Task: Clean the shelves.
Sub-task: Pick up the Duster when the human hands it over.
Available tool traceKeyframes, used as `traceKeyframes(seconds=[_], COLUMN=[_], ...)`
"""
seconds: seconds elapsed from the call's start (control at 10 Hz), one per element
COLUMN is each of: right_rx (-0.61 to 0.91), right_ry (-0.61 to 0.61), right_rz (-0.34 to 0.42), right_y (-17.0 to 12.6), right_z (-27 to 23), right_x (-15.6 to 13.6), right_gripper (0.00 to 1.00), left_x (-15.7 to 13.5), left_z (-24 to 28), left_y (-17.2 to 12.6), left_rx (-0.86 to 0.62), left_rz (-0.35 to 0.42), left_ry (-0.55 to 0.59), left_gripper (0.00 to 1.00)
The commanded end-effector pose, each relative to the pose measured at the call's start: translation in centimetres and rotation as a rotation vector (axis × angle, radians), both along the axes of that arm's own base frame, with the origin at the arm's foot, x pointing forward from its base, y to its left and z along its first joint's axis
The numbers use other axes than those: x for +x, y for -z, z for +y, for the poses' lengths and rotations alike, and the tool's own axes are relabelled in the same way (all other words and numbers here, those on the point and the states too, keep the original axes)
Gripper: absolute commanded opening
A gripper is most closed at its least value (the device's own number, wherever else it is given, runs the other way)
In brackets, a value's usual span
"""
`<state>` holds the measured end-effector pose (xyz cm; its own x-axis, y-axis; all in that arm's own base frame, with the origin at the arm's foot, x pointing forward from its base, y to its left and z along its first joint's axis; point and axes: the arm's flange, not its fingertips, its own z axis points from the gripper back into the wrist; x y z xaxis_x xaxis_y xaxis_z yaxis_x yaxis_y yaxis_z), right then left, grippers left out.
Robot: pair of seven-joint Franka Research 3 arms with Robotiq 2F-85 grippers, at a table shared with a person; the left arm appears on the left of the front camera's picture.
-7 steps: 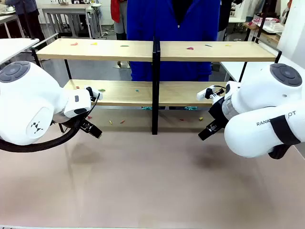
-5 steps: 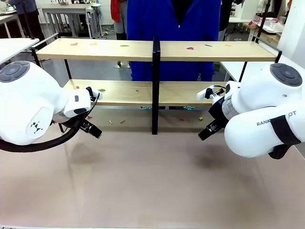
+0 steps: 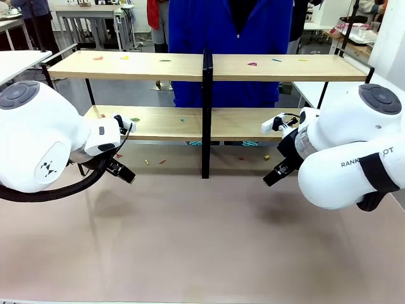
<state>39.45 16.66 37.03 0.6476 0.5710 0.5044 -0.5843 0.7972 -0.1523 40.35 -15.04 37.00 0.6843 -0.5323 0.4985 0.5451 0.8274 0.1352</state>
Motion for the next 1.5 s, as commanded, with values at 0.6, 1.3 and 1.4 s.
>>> traceKeyframes(seconds=[0.6, 1.3, 1.4], right_rx=[0.001, 0.08, 0.112], right_ry=[0.0, -0.033, -0.033], right_rz=[0.0, -0.073, -0.125], right_y=[0.0, -9.2, -12.0], right_z=[0.0, -5.0, -7.4], right_x=[0.0, -4.1, -6.2], right_gripper=[1.0, 1.0, 1.0], left_x=[0.0, -7.0, -9.6], left_z=[0.0, 5.8, 8.6], left_y=[0.0, -7.2, -8.9], left_rx=[0.0, -0.153, -0.177], left_rz=[0.0, -0.125, -0.189], left_ry=[0.001, 0.209, 0.233], left_gripper=[1.0, 1.0, 1.0])
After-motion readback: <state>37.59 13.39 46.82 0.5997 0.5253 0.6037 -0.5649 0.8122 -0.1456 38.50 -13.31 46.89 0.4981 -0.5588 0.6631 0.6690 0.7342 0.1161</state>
